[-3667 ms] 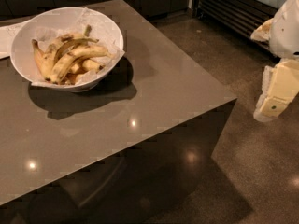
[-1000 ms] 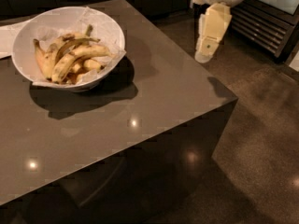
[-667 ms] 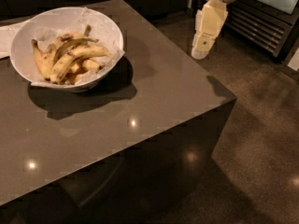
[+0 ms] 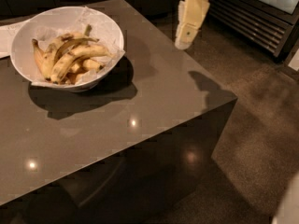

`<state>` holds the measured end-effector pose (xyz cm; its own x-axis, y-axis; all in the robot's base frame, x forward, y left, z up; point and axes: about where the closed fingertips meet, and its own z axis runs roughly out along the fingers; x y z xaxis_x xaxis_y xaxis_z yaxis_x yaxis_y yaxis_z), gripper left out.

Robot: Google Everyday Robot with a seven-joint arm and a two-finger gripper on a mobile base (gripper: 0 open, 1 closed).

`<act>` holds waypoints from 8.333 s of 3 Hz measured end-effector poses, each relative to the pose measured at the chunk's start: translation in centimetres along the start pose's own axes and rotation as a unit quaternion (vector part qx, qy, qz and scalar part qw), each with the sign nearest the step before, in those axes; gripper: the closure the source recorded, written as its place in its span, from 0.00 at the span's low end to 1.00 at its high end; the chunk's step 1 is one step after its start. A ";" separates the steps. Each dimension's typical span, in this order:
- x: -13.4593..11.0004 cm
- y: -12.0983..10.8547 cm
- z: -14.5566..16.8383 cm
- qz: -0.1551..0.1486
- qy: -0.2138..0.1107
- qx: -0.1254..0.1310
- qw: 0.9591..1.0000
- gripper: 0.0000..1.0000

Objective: Pick banana from white bowl

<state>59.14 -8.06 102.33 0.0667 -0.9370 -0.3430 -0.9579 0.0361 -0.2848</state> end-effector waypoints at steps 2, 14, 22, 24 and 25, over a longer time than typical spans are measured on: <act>-6.3 -2.7 1.3 -0.062 -0.022 0.005 0.998 0.00; -16.2 -1.1 15.7 0.000 -0.084 -0.180 0.980 0.34; -16.1 -1.9 20.4 0.036 -0.058 -0.212 0.975 0.73; -16.1 -1.9 20.4 0.036 -0.058 -0.212 0.975 1.00; -17.1 -2.6 19.7 0.038 -0.076 -0.186 0.979 1.00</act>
Offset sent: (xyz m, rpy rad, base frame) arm 0.0149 0.0409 0.0093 -0.0108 -0.0190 0.0931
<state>66.00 14.76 91.30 0.0052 -0.8728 -0.4881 -0.9952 -0.0521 0.0825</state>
